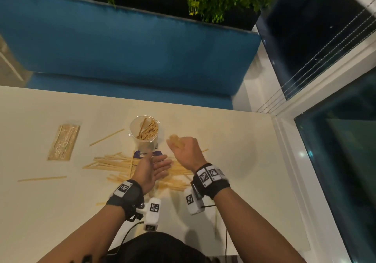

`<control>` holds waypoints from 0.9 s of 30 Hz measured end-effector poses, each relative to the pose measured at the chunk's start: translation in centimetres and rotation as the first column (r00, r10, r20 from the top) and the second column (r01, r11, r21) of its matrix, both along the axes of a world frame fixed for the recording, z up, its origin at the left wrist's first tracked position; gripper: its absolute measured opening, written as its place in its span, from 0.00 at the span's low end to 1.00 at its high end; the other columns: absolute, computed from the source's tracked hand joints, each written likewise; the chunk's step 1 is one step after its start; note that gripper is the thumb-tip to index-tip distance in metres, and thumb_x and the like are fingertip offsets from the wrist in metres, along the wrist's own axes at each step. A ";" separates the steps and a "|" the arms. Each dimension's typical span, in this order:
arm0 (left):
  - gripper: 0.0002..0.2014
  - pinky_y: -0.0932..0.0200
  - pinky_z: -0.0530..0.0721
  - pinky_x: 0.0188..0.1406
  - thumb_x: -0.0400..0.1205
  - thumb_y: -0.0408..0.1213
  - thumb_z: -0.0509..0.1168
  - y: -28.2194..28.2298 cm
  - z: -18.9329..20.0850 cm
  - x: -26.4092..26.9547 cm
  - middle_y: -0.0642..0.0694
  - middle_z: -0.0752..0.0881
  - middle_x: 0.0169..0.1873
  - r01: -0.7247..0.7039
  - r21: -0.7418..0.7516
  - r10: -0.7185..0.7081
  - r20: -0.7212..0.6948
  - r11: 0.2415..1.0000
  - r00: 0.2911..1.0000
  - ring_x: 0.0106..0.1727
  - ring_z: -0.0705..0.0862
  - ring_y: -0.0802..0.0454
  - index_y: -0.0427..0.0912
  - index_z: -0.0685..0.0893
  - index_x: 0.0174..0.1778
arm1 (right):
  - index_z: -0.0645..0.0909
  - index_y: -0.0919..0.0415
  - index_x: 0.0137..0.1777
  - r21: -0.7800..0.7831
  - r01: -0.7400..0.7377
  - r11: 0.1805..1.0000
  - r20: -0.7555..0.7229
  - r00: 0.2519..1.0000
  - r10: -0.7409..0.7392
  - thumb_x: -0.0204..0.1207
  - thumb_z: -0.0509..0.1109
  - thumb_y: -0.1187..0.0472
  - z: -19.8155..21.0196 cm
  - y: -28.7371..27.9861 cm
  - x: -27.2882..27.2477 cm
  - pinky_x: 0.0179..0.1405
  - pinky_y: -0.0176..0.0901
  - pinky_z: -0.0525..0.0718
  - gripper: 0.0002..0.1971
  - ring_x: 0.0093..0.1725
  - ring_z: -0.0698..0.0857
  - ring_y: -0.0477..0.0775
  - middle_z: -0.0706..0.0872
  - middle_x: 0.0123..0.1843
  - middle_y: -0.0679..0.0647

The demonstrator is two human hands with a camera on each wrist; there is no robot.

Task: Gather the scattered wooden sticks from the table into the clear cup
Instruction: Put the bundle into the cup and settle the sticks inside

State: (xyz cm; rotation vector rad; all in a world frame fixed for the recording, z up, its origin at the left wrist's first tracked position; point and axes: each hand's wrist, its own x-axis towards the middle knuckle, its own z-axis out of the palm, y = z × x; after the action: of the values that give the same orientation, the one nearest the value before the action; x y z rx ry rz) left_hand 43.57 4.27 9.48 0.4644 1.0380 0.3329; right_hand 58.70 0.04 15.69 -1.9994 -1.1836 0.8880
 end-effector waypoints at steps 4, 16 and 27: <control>0.34 0.38 0.79 0.73 0.89 0.61 0.51 -0.9 0.7 2.1 0.33 0.89 0.62 0.121 -0.096 -0.118 0.037 0.988 0.992 0.68 0.84 0.35 0.32 0.82 0.70 | 0.73 0.55 0.27 0.226 0.339 0.913 -0.518 0.836 -0.182 0.88 0.69 0.53 3.7 0.2 0.6 0.22 0.40 0.64 0.24 0.21 0.64 0.52 0.67 0.23 0.54; 0.19 0.50 0.85 0.61 0.88 0.34 0.52 0.2 3.7 3.5 0.32 0.87 0.48 0.143 -0.381 -0.002 0.347 0.913 0.938 0.53 0.85 0.40 0.28 0.87 0.49 | 0.73 0.70 0.35 0.389 0.425 0.817 -0.552 0.818 -0.163 0.88 0.70 0.59 4.8 -0.4 -1.0 0.23 0.46 0.72 0.21 0.21 0.69 0.60 0.69 0.23 0.65; 0.16 0.41 0.81 0.65 0.83 0.27 0.55 0.6 4.6 3.4 0.28 0.87 0.50 0.159 -0.435 0.022 0.383 0.886 0.923 0.51 0.90 0.37 0.26 0.84 0.61 | 0.77 0.69 0.43 0.325 0.442 0.836 -0.557 0.804 -0.208 0.74 0.83 0.49 3.4 -0.1 -2.5 0.34 0.53 0.81 0.24 0.27 0.75 0.66 0.77 0.30 0.63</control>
State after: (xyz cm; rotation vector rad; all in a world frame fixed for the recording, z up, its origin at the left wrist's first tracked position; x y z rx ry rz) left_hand 46.92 4.86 14.09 0.0003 0.6839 0.0943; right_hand 56.25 -0.09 19.06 -1.4153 -0.6255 0.7991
